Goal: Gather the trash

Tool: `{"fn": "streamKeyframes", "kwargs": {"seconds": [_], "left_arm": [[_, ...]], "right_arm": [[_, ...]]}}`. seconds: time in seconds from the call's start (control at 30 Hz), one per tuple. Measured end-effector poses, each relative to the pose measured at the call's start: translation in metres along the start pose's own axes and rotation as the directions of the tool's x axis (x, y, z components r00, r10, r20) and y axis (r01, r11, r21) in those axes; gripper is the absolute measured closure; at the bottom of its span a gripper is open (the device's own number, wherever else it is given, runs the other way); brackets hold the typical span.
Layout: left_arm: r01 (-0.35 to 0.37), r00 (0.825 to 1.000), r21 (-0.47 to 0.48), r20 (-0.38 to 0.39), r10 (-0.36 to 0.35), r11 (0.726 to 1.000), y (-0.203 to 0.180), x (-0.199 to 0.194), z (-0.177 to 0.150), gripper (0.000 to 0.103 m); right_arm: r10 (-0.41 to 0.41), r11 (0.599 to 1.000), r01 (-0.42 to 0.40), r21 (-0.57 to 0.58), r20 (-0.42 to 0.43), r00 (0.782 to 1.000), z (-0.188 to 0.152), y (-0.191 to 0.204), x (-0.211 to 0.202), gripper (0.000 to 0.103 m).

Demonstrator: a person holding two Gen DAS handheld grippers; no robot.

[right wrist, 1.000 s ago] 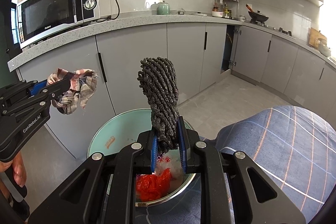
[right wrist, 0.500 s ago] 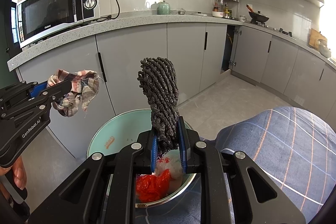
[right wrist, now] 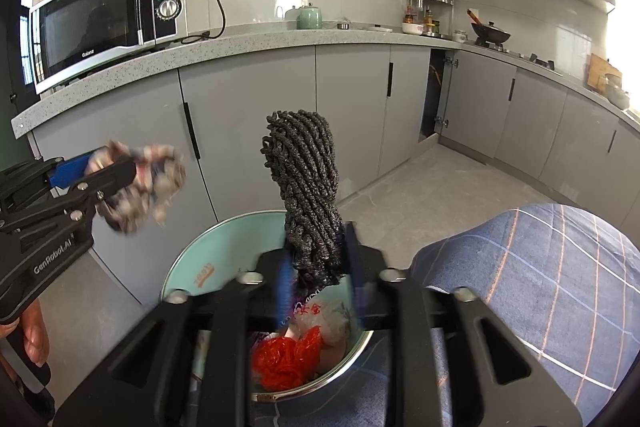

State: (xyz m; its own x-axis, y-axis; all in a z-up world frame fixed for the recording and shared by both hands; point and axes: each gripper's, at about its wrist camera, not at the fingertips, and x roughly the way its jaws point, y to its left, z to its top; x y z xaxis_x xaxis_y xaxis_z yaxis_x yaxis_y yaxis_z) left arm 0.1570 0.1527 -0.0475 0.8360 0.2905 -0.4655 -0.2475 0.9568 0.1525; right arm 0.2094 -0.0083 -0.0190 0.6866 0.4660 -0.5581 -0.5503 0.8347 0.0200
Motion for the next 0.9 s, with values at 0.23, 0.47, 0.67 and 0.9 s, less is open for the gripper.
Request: {"fn": "streamKeyframes", "kwargs": {"seconds": [0.23,0.47,0.67,0.9], "left_arm": [[-0.037,0.999,-0.035,0.023,0.038,0.999,0.005,-0.005,-0.001,0.017],[-0.047,0.998,-0.083,0.044,0.051,0.995,0.011,-0.017,0.000,0.007],[-0.034,0.996,-0.091,0.085,0.041,0.995,0.008,-0.033,0.004,0.007],[-0.024,0.992,-0.105,0.121,0.037,0.994,0.008,-0.049,0.008,0.006]], "right_arm": [[-0.013,0.999,0.012,0.044,0.022,1.000,-0.005,-0.011,-0.009,0.042],[-0.042,0.996,0.038,0.079,0.048,0.998,-0.013,-0.013,-0.033,0.036],[-0.076,0.993,0.068,0.095,0.083,0.994,-0.016,-0.015,-0.059,0.036],[-0.103,0.991,0.091,0.094,0.122,0.987,-0.011,-0.015,-0.081,0.034]]}}
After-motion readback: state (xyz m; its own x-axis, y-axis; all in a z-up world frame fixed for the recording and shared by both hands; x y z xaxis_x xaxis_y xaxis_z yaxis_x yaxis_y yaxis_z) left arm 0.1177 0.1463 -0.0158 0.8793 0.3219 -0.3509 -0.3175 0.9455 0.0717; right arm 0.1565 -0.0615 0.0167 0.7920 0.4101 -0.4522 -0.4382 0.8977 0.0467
